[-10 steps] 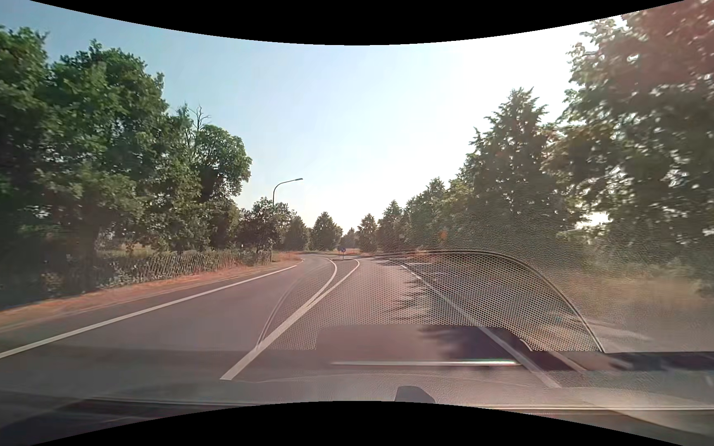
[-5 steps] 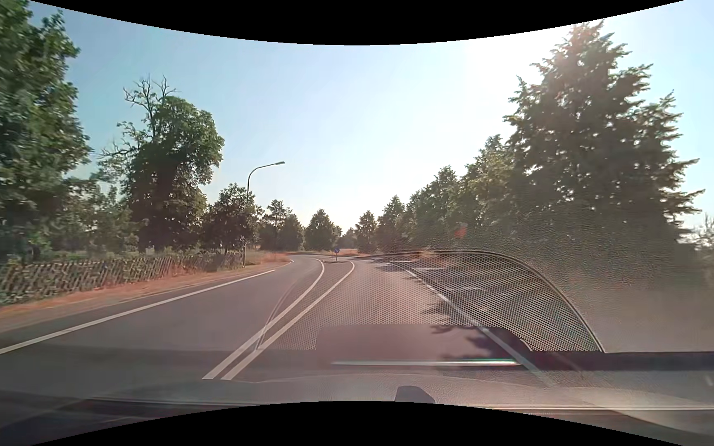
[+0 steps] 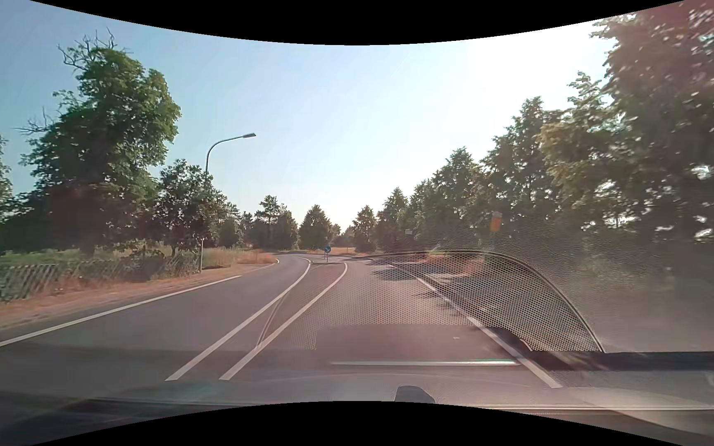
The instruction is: Follow the waypoints while adhering to traffic rules and regulations
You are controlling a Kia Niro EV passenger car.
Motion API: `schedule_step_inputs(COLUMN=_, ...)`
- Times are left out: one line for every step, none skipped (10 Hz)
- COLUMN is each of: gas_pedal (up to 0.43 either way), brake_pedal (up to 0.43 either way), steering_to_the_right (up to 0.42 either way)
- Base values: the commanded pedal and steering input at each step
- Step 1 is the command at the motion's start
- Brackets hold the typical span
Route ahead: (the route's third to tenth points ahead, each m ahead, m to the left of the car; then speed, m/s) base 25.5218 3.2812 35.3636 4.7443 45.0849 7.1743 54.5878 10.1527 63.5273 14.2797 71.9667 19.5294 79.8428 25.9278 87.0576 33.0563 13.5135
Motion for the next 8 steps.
schedule_step_inputs(gas_pedal=0.028, brake_pedal=0.000, steering_to_the_right=-0.002)
schedule_step_inputs(gas_pedal=0.028, brake_pedal=0.000, steering_to_the_right=-0.002)
schedule_step_inputs(gas_pedal=0.028, brake_pedal=0.000, steering_to_the_right=-0.002)
schedule_step_inputs(gas_pedal=0.028, brake_pedal=0.000, steering_to_the_right=-0.004)
schedule_step_inputs(gas_pedal=0.028, brake_pedal=0.000, steering_to_the_right=-0.005)
schedule_step_inputs(gas_pedal=0.028, brake_pedal=0.000, steering_to_the_right=-0.007)
schedule_step_inputs(gas_pedal=0.028, brake_pedal=0.000, steering_to_the_right=-0.009)
schedule_step_inputs(gas_pedal=0.028, brake_pedal=0.000, steering_to_the_right=-0.012)
